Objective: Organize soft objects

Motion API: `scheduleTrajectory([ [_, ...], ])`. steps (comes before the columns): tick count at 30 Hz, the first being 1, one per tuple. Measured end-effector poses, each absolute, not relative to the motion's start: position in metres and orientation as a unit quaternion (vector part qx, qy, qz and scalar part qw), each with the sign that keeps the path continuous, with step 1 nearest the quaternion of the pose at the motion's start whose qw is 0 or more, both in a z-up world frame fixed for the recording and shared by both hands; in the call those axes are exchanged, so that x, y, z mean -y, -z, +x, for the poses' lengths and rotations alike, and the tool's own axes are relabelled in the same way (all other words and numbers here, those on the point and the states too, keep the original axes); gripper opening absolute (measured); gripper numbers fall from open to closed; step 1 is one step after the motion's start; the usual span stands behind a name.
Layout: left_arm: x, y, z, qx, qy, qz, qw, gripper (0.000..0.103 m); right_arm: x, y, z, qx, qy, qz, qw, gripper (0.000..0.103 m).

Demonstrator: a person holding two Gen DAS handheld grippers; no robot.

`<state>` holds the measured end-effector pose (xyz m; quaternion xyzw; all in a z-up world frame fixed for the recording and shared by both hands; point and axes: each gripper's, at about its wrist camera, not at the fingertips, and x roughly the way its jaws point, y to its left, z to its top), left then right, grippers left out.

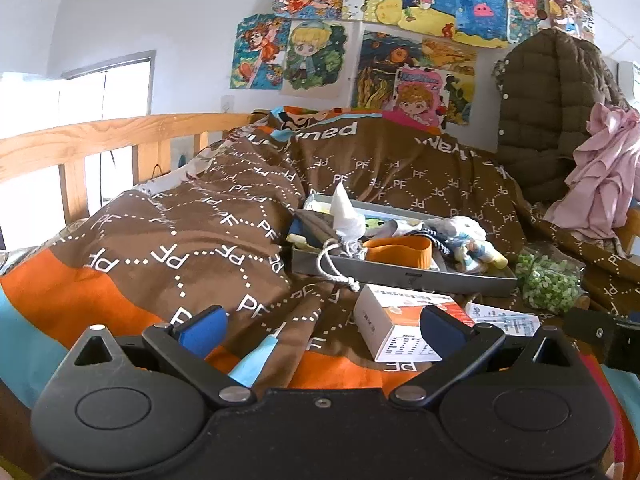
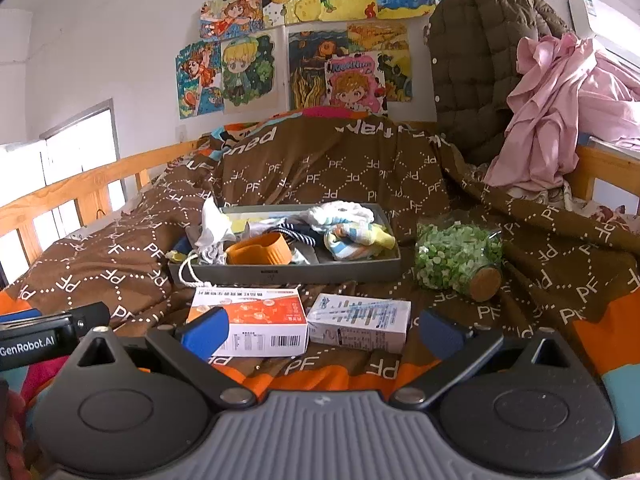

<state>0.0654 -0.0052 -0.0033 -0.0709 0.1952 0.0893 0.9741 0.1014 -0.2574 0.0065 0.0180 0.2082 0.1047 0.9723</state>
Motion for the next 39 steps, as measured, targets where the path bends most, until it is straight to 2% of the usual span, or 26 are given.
scheduleTrajectory([
  [39,0.009,0.008,0.071,-0.212,-0.097,-0.060,0.971,0.102,0.254,0.003,0.118,-0.254,-0.114,0.012,0.961,0.103],
])
